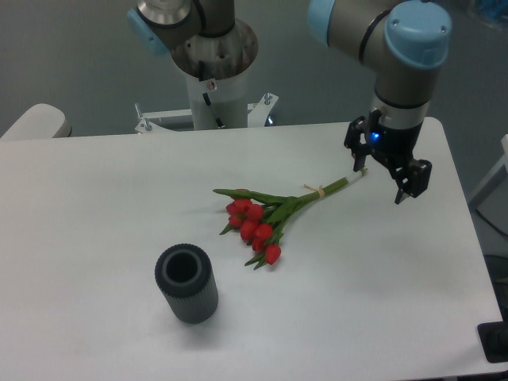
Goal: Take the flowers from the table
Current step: 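Move the open gripper over the tulip stems near the tied band, then lower the gripper onto the green stems and close around them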
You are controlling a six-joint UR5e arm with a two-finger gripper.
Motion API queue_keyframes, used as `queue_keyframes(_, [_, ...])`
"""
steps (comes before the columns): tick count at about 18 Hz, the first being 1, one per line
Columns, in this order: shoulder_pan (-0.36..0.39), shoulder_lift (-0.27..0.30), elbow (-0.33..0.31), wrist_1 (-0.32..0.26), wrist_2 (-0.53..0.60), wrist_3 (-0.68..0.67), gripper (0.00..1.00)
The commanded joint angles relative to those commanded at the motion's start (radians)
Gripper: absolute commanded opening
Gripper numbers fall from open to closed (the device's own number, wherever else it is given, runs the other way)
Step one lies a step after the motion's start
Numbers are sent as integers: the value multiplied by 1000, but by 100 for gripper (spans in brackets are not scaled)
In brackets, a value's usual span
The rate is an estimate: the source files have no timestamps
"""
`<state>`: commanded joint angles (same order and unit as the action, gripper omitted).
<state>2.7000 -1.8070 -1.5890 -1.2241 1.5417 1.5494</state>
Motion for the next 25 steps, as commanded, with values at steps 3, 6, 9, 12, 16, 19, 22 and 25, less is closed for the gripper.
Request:
queue_keyframes(3, [-11, 0, -43, -6, -14, -11, 100])
queue_keyframes(6, [-35, -5, -98, -6, -6, -26, 100])
queue_keyframes(9, [-35, -17, -132, -12, -17, -31, 100])
queue_keyframes(12, [-34, -18, -176, -8, -23, -75, 100])
queue_keyframes(16, [-25, -20, -247, 53, -66, -110, 100])
queue_keyframes(19, [-25, -20, -313, 155, -68, -109, 100])
queue_keyframes(22, [-31, -21, -364, 242, -63, -112, 100])
queue_keyframes(25, [-32, -21, -393, 277, -64, -82, 100])
